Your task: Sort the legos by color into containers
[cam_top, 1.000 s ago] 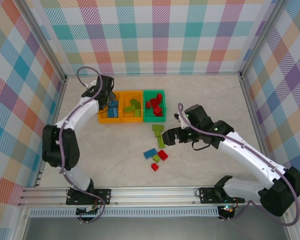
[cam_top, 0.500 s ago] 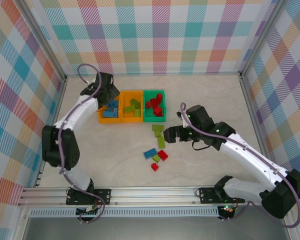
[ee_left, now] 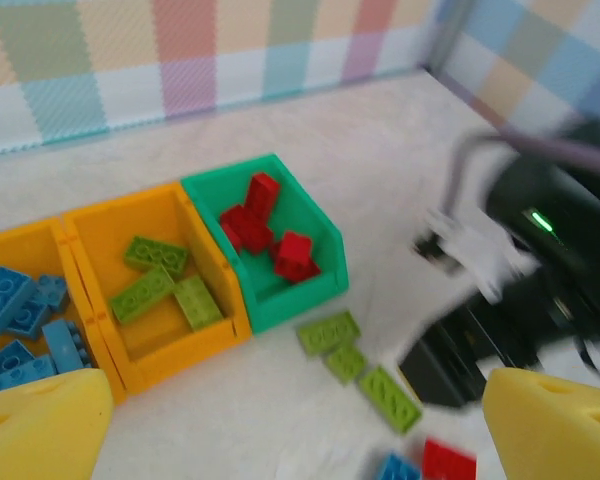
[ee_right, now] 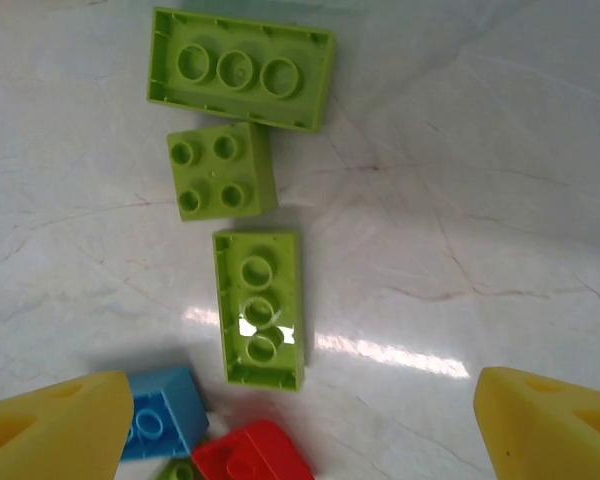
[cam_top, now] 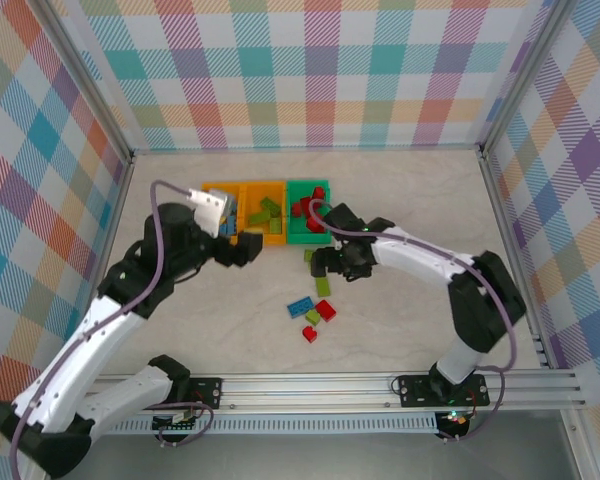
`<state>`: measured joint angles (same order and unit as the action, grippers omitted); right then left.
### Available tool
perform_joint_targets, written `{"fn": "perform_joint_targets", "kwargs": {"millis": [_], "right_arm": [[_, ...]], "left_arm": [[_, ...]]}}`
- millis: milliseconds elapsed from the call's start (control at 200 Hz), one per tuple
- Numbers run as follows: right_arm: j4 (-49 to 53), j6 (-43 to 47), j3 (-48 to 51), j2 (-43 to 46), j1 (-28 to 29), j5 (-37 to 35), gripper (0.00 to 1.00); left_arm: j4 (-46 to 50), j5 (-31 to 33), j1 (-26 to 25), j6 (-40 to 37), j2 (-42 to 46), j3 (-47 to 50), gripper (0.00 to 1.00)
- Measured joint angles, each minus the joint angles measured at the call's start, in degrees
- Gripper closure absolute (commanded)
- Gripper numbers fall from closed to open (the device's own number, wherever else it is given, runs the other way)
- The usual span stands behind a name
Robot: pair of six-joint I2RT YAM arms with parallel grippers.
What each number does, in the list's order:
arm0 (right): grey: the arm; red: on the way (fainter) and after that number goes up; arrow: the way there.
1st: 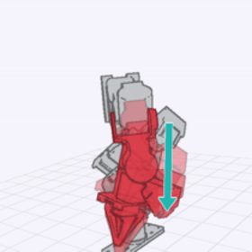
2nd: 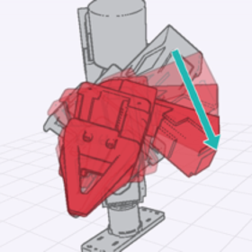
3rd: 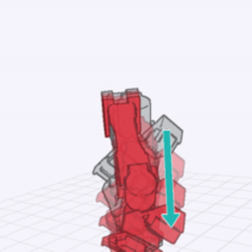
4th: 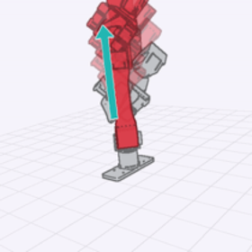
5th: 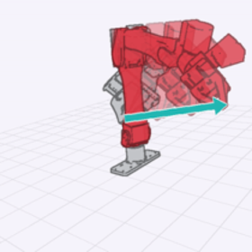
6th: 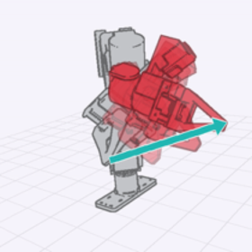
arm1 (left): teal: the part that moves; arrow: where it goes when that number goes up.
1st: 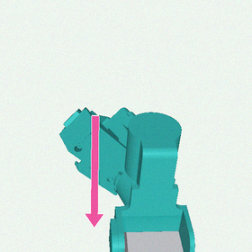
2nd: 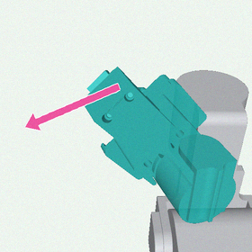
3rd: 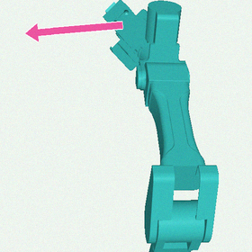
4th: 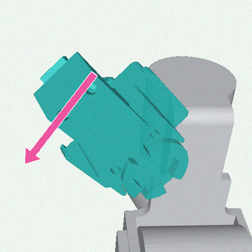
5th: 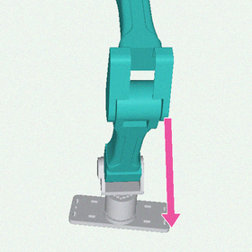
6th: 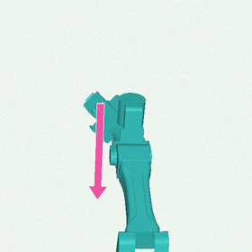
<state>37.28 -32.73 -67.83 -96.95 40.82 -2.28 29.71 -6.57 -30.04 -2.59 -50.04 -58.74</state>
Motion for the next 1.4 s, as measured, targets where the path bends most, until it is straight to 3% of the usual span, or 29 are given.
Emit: {"fn": "perform_joint_targets", "kwargs": {"millis": [200,365,485,700,860,1000,1090,1215,1400], "right_arm": [[0.48,-1.36,-4.59,-9.16,3.63,-2.71,0.28],[1.44,-1.2,-4.74,-12.87,5.38,-4.17,0.4],[2.69,-0.81,-6.21,-13.99,5.77,-5.7,0.55],[3.67,-0.72,-6.64,-14.05,5.77,-7.43,0.65],[2.25,1.07,-6.64,-7.87,5.77,-8.26,0.71],[-3.52,4.7,-7.48,1.36,5.77,-9.01,0.71],[-8.96,8.02,-10.1,2.71,5.77,-9.27,0.69],[-14.29,12.76,-18.53,-3.54,5.75,-9.25,0.68],[-14.12,17.44,-38.86,-21.55,5.75,-8.76,0.68]], "left_arm": [[7.87,-10.49,-1.29,-18.14,11.02,10.1,0.0],[10.54,-15.32,-1.33,-27.19,18.43,15.3,0.0],[10.91,-17.07,-1.33,-32.46,19.5,17.55,0.0],[13.05,-18.71,-1.33,-41.88,18.56,19.63,0.0],[10.36,-17.79,-1.33,-43.52,19.54,23.63,0.0],[7.17,-13.77,-1.31,-43.58,22.82,27.8,0.0],[5.07,-11.74,-1.2,-43.52,25.14,29.07,0.0],[2.69,-9.68,-0.94,-43.25,27.08,29.9,0.0],[1.4,-8.2,-0.94,-41.11,27.67,30.01,0.0]]}}
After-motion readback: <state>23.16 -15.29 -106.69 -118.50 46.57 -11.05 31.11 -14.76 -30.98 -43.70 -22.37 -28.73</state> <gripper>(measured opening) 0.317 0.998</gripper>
